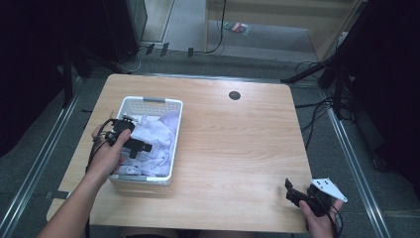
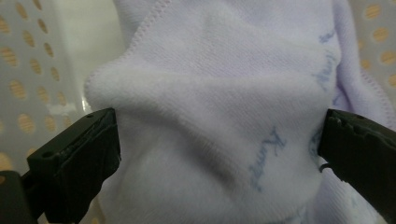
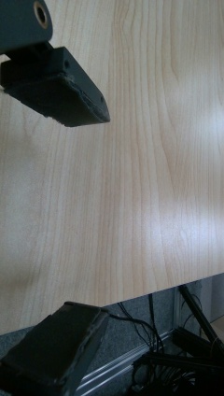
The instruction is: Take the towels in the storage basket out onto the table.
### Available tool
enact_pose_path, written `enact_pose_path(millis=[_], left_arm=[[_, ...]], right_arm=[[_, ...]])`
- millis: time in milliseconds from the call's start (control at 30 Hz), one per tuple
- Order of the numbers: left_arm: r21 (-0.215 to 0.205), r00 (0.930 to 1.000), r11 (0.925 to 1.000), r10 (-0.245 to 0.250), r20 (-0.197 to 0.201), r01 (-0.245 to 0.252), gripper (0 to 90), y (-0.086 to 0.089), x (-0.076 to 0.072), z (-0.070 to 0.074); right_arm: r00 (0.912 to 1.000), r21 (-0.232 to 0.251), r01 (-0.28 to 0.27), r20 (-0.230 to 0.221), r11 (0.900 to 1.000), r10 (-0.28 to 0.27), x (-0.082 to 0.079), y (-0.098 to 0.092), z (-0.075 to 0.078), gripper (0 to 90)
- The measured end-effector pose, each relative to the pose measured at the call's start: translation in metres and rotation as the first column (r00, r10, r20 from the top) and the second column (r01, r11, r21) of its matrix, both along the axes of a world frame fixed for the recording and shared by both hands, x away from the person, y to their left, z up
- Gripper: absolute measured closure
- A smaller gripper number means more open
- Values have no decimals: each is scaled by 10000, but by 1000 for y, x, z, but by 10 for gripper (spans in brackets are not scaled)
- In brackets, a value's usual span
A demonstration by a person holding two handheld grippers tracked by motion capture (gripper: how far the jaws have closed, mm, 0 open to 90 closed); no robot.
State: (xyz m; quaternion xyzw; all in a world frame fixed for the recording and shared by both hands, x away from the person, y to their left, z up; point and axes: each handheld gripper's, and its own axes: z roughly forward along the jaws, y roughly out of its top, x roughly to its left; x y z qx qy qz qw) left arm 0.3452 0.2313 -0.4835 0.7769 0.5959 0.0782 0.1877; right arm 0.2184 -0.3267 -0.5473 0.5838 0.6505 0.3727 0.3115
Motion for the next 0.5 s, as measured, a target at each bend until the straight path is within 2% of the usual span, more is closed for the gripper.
enact_pose_path(millis=[100,167,233,300,367,500], left_arm=[[95,9991,10000,34,-419,-30,0,-7,7,-7],[440,9982,9990,-14,-595,41,0,-14,12,-11],[502,9952,9987,-5,-976,54,0,-20,16,-15],[903,9940,9959,106,-1090,-7,0,-26,18,-21],[1576,9934,9874,28,-1144,154,0,-32,19,-27],[1846,9939,9826,1,-1106,204,0,-36,19,-32]], right_arm=[[10000,-8,-17,-2,10000,17,0,0,0,65],[10000,-3,-20,-16,10000,20,0,0,0,65],[10000,-5,-31,-4,10000,31,0,0,0,65],[10000,3,-31,-2,10000,31,0,0,0,65],[10000,-10,-45,-10,10000,45,0,0,0,65],[10000,-11,-55,-12,10000,55,0,0,0,65]])
